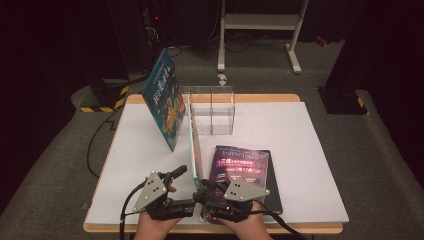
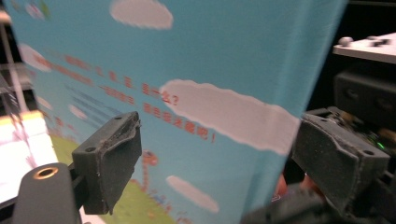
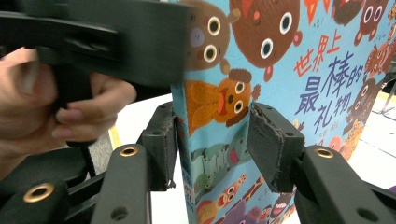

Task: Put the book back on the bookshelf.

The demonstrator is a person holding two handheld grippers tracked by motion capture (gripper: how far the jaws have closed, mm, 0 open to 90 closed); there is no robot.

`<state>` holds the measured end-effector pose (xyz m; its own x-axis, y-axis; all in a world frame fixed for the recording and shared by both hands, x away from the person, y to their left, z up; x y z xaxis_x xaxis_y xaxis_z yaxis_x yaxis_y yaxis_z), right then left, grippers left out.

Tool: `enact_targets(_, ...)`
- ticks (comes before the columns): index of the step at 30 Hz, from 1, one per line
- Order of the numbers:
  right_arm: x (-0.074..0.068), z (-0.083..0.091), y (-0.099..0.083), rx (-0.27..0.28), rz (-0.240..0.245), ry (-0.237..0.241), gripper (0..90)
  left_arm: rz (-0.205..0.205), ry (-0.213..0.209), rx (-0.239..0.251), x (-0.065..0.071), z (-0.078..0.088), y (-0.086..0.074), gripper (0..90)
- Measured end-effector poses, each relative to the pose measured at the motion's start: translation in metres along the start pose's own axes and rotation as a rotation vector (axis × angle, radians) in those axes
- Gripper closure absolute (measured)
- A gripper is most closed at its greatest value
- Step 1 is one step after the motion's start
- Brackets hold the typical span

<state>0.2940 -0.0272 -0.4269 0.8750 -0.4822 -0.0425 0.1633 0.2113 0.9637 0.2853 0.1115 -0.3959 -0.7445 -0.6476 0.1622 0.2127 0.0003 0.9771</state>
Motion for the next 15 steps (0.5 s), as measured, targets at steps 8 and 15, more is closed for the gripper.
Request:
enact_targets(8, 0.005, 0.028, -0.027, -0.029, -0.012, -0.009, 48.4, -0.023, 0.114, -0.03, -0.006, -0.005, -0.004, 28.4)
enact_targets(15, 0.074, 0.075, -0.03, 0.046, -0.077, -0.237, 49.3, -0.047, 0.134, -0.058, -0.007, -0.002, -0.002, 29.2)
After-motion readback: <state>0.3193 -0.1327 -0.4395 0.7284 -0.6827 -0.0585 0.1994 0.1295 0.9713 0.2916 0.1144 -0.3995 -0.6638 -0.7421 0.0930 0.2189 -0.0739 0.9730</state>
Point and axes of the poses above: each handheld gripper's, and its own axes: z roughly backward along the jaws, y roughly out of its top, x roughly to its right, the point moved 5 cm from there along -z, roughly forward along the jaws, and after that the axes turned 4 degrees about -y, right-handed, at the moved point
